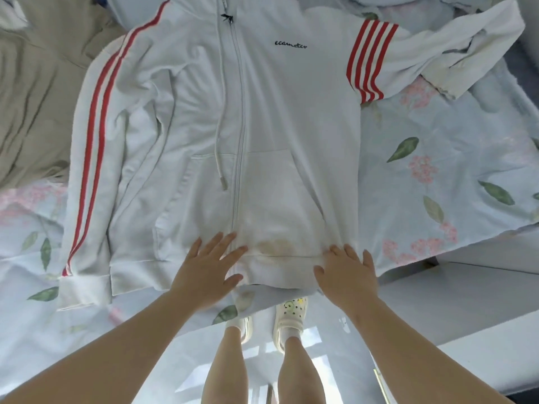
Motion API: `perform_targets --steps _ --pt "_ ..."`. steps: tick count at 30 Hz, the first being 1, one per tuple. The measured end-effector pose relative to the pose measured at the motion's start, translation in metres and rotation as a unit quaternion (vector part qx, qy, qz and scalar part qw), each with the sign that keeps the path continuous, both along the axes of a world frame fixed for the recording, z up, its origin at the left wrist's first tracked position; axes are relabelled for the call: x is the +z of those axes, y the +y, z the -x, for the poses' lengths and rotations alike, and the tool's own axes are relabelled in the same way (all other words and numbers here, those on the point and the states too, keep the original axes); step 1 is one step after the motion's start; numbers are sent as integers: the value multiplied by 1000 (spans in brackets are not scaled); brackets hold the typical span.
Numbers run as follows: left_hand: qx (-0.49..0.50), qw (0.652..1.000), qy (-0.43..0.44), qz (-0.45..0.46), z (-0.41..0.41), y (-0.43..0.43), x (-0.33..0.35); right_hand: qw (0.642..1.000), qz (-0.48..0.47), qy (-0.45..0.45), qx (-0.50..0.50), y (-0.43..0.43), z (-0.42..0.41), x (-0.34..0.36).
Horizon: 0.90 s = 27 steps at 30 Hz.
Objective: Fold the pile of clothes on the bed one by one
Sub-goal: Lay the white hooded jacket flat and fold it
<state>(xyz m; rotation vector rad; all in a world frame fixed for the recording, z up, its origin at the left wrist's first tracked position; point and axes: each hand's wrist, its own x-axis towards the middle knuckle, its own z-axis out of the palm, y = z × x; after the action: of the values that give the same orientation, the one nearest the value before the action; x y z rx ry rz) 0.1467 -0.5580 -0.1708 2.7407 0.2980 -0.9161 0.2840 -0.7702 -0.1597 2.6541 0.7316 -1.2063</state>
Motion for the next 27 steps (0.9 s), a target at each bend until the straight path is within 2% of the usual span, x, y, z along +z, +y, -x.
perform_targets --steps 3,7,13,17,21,23,27 --pt "64 997 -36 18 15 15 7 999 -44 -21 5 31 0 10" --pt "206 974 -94 15 31 42 21 993 -108 23 34 81 12 18" --pt "458 875 -158 4 58 109 18 982 -138 113 60 166 43 17" --pt "530 834 -153 -31 68 152 11 980 -134 123 76 213 60 3" --pt "573 804 -144 -66 70 189 3 987 -123 83 60 252 68 -6" --pt "599 788 -136 -42 71 206 -2 988 -112 77 66 271 69 -8" --pt "637 765 -76 65 74 238 -14 989 -71 119 48 298 68 -14"
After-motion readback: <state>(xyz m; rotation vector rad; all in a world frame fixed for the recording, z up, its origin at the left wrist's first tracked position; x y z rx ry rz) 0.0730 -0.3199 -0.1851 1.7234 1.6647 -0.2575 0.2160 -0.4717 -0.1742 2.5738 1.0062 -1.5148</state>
